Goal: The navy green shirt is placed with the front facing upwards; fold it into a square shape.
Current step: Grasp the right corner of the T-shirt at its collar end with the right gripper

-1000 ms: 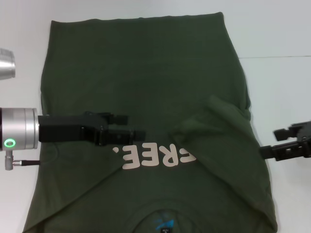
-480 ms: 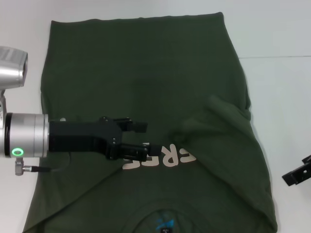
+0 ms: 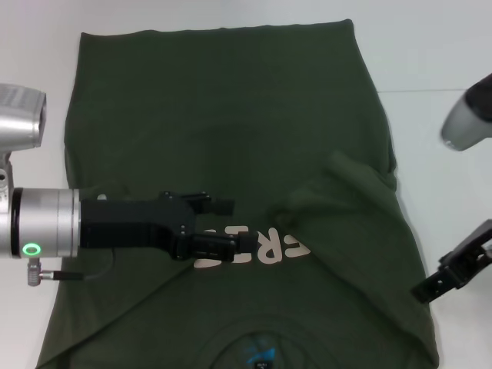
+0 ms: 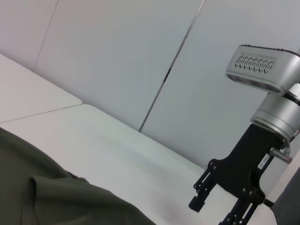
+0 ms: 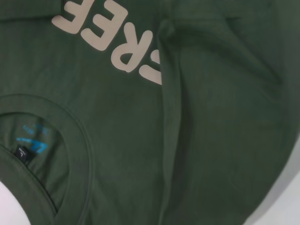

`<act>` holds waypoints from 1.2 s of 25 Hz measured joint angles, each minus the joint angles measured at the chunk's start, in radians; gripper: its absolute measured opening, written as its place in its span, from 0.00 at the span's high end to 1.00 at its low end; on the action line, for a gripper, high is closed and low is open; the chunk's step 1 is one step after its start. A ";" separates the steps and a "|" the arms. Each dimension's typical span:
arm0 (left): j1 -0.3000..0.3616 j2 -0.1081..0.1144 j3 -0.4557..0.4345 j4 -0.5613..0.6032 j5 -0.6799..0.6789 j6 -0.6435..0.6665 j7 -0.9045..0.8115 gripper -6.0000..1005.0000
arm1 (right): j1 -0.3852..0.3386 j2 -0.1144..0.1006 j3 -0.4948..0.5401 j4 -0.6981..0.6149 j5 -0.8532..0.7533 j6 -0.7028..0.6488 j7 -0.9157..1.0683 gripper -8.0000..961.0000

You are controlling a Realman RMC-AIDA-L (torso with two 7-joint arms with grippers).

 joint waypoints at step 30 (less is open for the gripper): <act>0.007 0.000 -0.004 -0.013 0.000 -0.038 0.001 0.05 | 0.043 0.000 -0.193 0.131 -0.001 0.092 0.068 0.10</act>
